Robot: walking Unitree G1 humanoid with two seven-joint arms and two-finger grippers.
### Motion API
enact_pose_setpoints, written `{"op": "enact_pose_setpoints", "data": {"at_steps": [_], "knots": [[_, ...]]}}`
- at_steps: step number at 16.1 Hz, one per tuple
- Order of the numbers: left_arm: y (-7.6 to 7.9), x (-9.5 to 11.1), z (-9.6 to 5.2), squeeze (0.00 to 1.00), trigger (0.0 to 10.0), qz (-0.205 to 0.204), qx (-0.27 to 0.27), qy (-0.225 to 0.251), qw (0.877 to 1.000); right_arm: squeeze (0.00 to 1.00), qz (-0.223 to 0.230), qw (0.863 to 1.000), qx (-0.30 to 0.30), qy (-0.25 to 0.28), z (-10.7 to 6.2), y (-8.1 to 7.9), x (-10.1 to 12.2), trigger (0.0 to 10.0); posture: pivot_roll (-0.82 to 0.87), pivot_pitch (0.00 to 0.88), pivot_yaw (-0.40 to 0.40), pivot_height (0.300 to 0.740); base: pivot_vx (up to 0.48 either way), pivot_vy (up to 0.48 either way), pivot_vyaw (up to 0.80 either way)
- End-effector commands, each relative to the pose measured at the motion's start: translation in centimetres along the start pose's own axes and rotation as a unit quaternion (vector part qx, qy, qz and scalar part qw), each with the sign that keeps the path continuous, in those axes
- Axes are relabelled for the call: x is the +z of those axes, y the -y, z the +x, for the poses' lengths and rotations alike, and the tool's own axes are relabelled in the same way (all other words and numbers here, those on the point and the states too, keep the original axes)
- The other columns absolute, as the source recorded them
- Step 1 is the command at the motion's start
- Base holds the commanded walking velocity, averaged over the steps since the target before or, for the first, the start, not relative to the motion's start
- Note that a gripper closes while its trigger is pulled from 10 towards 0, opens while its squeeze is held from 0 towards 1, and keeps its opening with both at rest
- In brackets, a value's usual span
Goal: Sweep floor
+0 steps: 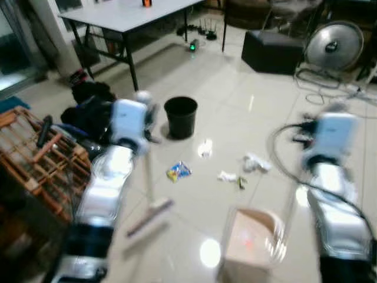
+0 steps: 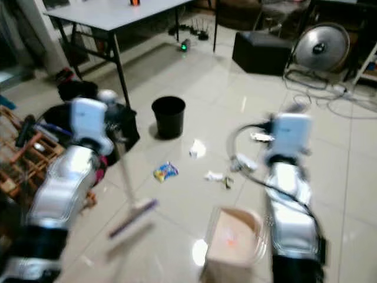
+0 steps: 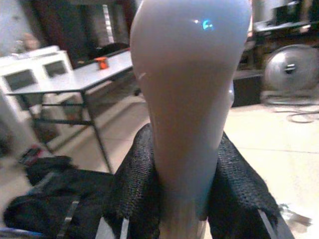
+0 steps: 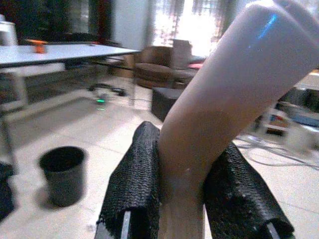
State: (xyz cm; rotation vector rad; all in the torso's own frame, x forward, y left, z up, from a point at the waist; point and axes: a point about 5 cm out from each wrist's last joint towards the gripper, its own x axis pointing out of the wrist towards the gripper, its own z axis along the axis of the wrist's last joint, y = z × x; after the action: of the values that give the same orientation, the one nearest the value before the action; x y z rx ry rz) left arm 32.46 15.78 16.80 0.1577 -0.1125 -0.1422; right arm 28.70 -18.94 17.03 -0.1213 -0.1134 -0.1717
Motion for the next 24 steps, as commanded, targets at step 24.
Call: {"op": "enact_pose_setpoints", "data": {"at_steps": [24], "knots": [[0.3,1.3,1.2,0.00,10.0,-0.002,0.006,0.028,1.000,0.00,0.038,0.997,0.043,0.047,1.5,-1.7,2.2,10.0,-0.15,0.000,0.074,0.740,0.376,0.000,0.00]]}}
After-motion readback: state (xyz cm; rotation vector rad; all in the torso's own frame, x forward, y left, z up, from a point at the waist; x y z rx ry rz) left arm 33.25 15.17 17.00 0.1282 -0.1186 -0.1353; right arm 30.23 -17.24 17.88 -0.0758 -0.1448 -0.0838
